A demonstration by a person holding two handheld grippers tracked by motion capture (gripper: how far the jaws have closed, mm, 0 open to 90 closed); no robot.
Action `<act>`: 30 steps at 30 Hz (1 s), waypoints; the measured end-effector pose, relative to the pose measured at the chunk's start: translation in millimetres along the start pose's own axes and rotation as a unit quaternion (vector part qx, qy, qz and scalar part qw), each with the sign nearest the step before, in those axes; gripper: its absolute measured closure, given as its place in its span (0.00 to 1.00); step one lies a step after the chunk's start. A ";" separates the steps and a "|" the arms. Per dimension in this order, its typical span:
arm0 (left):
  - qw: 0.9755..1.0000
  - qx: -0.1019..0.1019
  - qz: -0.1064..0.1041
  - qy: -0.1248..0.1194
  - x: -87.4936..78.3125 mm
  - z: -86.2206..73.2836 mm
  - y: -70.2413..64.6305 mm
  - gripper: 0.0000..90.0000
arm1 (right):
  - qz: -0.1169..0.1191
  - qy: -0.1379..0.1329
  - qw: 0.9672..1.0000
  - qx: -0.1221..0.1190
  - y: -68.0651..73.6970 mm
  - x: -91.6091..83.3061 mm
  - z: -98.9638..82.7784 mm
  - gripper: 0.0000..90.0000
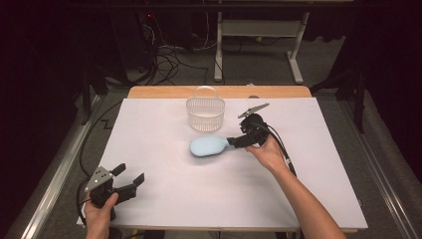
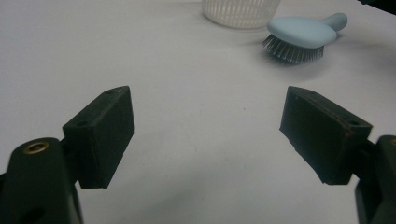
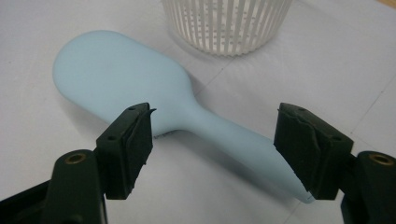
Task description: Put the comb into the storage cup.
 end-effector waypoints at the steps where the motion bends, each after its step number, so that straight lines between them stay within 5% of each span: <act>1: 1.000 0.001 0.000 0.000 0.2 0.0 -0.2 0.21 | 0.003 0.007 1.000 0.001 -1.1 1.0 0.4 0.33; 14: 1.000 0.001 0.000 0.001 0.9 0.4 0.9 0.21 | 0.013 0.068 0.998 0.013 -12.5 17.8 8.3 0.35; 30: 1.000 -0.001 -0.004 0.000 1.3 0.5 0.4 0.19 | 0.022 0.093 0.995 0.013 -15.9 31.7 9.6 0.35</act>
Point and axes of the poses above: each handheld gripper's, and its own axes: x roughly forward along the jaws, z roughly out of its top, y roughly to its left, the point moved 3 cm from there along x, roughly forward along the jaws, and after that the axes turned 10 degrees about z, right-handed, at the moved point
